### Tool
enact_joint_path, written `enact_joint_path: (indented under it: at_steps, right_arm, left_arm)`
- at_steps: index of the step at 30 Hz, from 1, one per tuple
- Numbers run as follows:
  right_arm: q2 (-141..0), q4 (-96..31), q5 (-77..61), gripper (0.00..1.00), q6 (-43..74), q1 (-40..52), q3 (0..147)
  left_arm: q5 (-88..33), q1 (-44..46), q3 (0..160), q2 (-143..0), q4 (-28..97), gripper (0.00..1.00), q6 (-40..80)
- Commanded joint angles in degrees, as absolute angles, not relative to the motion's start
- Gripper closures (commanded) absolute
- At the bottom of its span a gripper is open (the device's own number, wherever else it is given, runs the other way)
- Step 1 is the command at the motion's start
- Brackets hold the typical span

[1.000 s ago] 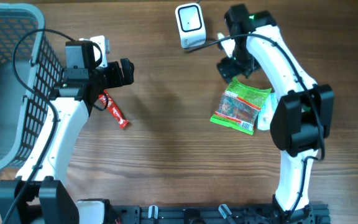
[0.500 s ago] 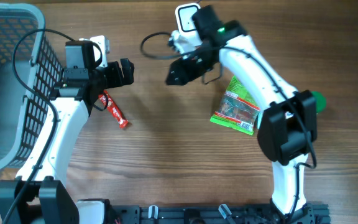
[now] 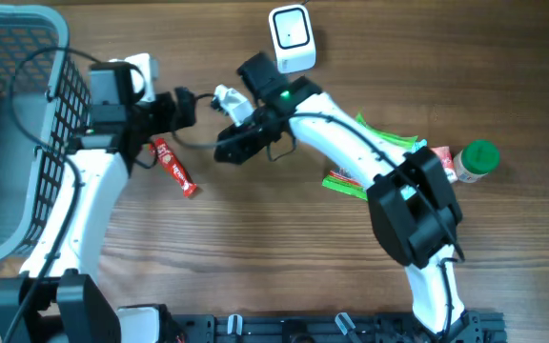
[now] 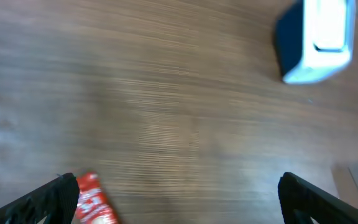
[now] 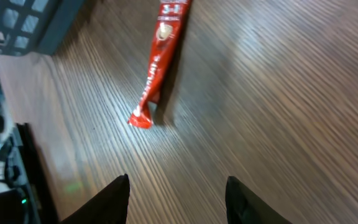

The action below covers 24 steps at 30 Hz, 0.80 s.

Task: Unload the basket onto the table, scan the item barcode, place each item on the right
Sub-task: 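Reach the right gripper left and grasp the red Nescafe stick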

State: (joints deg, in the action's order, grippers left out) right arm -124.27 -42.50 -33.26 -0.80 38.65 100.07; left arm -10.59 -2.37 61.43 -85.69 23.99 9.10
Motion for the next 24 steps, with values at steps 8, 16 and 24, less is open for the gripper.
enact_joint_path:
  at_steps: [8,16,24]
  right_arm:
    - [-123.3,-32.3,-18.2,0.5,7.5,45.0,99.6]
    - [-123.3,-24.6,-0.8,0.65,7.7,54.2,96.2]
    - [-123.3,-13.6,-3.7,0.76,12.0,55.0,86.3]
  left_arm:
    - [-10.9,-13.9,61.6,-85.5,24.6,0.0,12.7]
    - [-10.9,-14.2,61.6,-85.5,24.7,0.0,12.7]
    - [-10.9,-14.2,61.6,-85.5,24.7,0.0,12.7]
